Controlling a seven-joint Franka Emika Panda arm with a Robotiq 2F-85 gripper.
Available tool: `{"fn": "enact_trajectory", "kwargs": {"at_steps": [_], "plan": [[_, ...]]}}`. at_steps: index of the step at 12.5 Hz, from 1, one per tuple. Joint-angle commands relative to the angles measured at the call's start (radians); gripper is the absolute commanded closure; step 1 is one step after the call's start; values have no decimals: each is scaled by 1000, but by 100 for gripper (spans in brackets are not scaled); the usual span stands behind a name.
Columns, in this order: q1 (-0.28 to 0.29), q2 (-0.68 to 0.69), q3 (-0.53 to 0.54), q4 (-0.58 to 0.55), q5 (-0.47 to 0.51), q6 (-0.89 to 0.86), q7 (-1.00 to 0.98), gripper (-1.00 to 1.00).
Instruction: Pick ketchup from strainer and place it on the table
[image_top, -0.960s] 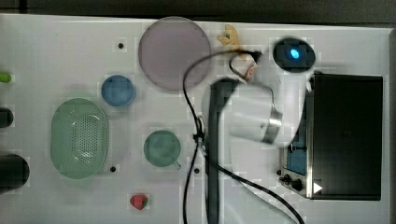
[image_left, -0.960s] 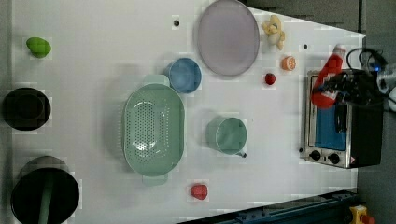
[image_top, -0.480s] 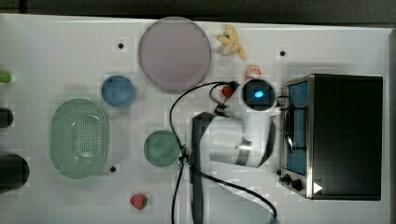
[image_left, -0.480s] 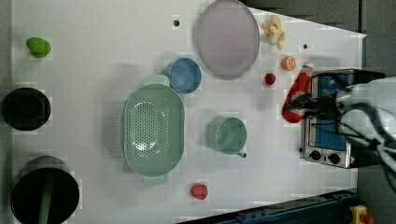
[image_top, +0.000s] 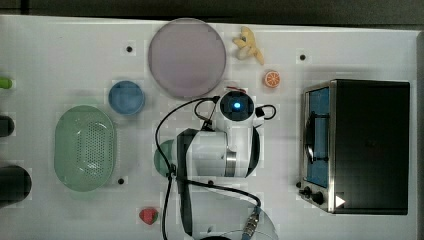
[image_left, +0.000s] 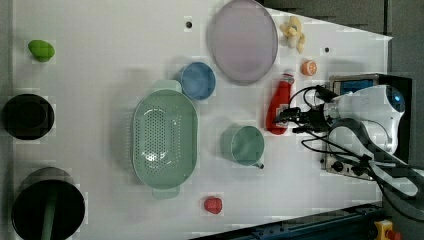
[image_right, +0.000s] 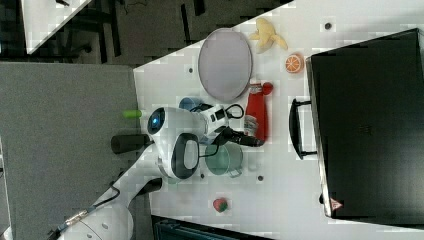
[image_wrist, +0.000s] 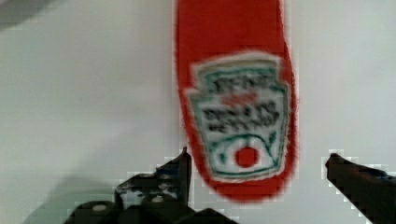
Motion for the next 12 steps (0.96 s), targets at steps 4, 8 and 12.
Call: {"fn": "enact_trajectory", "kwargs": {"at_steps": [4, 8, 12], "plan": [[-9, -195, -8, 182, -1, -52, 6, -100], [-9, -217, -10, 424, -1, -341, 257, -100], [-8, -218, -2, 632, -1, -644, 334, -100]]}}
